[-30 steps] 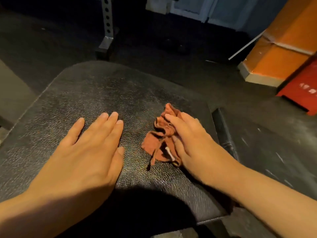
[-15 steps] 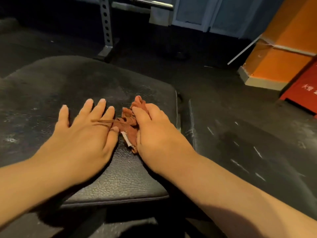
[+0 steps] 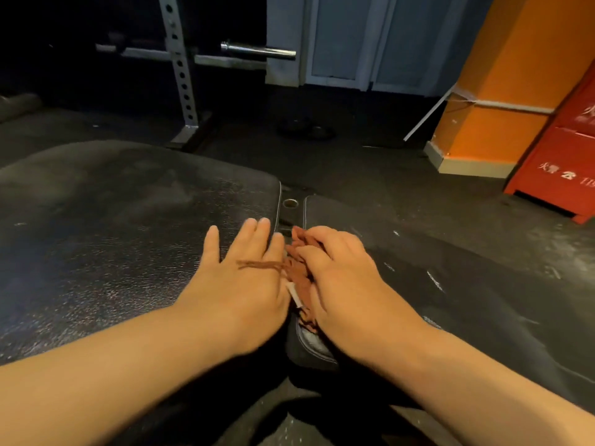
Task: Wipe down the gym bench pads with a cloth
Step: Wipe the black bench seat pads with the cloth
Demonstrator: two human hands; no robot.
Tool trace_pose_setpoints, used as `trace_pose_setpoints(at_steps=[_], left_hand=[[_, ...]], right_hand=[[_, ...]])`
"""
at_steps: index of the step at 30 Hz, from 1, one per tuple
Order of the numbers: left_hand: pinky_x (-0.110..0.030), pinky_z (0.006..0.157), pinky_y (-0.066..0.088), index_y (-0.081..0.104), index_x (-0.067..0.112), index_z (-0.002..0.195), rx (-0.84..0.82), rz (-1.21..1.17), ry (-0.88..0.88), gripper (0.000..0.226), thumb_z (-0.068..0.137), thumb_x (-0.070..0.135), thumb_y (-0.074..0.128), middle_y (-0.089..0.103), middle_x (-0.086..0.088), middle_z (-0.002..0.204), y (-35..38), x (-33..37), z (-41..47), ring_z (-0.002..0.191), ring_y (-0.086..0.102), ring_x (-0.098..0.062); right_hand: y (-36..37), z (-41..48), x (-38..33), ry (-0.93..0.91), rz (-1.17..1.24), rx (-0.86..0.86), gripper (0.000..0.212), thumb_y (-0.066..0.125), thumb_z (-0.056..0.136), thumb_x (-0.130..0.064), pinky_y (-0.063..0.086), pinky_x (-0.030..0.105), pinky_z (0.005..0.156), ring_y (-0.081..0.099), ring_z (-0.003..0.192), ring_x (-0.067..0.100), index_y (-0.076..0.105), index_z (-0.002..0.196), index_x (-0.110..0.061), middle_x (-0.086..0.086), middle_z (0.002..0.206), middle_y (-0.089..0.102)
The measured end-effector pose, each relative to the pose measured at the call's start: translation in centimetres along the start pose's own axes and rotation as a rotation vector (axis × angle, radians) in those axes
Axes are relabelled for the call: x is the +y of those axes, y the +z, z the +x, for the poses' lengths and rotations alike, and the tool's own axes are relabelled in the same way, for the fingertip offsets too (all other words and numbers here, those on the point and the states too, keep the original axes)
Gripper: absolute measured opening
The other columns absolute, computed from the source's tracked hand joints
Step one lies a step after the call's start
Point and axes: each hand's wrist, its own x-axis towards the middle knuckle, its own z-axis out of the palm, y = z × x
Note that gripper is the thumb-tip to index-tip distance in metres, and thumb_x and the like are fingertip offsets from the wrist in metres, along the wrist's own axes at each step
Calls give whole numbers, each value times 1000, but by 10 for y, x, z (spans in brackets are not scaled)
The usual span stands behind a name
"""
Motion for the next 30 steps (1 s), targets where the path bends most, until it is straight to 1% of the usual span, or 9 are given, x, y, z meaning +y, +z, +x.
trace_pose_setpoints(at_steps=[5, 7, 9, 12, 14, 17, 21, 24, 30], left_hand=[[-54, 122, -6, 3, 18, 159, 63, -78, 103, 60, 105, 40, 15, -8, 1, 167, 4, 41, 28, 153, -12, -14], [-47, 124, 0, 5, 12, 159, 91, -96, 116, 60, 106, 38, 17, -3, -6, 167, 6, 59, 42, 154, -6, -21], [-43, 125, 2, 6, 7, 158, 130, -88, 112, 62, 105, 36, 19, 0, -11, 167, 10, 75, 51, 153, -4, -29], [-42, 125, 1, 11, 6, 158, 190, -101, 99, 63, 103, 36, 6, 7, -13, 166, 19, 84, 53, 153, -2, -30], [-40, 125, 3, 20, 6, 156, 266, -111, 97, 74, 94, 39, -5, 18, -13, 164, 22, 84, 52, 153, 8, -29], [-39, 125, 6, 24, 4, 155, 294, -141, 54, 85, 85, 41, -9, 21, -15, 163, 24, 84, 55, 153, 13, -28], [-40, 125, -1, 9, 4, 158, 199, -97, 34, 90, 80, 42, -15, 4, -16, 166, 20, 85, 52, 154, -3, -28], [-39, 125, -4, 6, 4, 158, 163, -83, 28, 83, 85, 41, -10, -1, -14, 166, 14, 89, 49, 154, -6, -26], [-31, 122, -8, 17, 7, 158, 200, -81, 9, 77, 92, 42, -2, 9, -11, 166, 14, 88, 52, 154, 1, -22]], right_hand=[[-1, 4, 83, 249, 10, -46, 49, 41, 101, -15, 24, 30, 114, 28, 141, 24, 41, 150, -20, -4, 157, 27], [0, 9, 97, 296, 102, -5, 41, 43, 101, -11, 20, 16, 114, 31, 143, 23, 52, 141, -12, 3, 154, 37], [2, 4, 94, 229, 210, -12, 40, 44, 102, -10, 11, 0, 104, 31, 144, 13, 52, 141, -13, 0, 151, 41], [-6, -17, 90, 158, 408, -85, 46, 39, 105, -8, 27, -9, 86, 46, 119, -14, 42, 149, -21, -11, 135, 44], [-6, -13, 113, 159, 396, -93, 52, 39, 103, -6, 32, -1, 99, 40, 125, -19, 34, 153, -22, -12, 149, 38], [0, 13, 128, 215, 293, -35, 54, 40, 101, -6, 20, 24, 122, 28, 148, 15, 31, 154, -14, 3, 161, 29], [11, -4, 99, 33, 387, -26, 51, 44, 103, -15, 18, 24, 123, 20, 151, 14, 37, 153, -10, 0, 162, 25], [7, -19, 116, 19, 517, -86, 56, 46, 101, -10, 22, 13, 116, 24, 148, 8, 33, 155, -19, -7, 165, 19], [9, 15, 119, 79, 388, -5, 62, 44, 98, -13, 9, 29, 125, 13, 153, 20, 25, 157, -9, 6, 165, 18]])
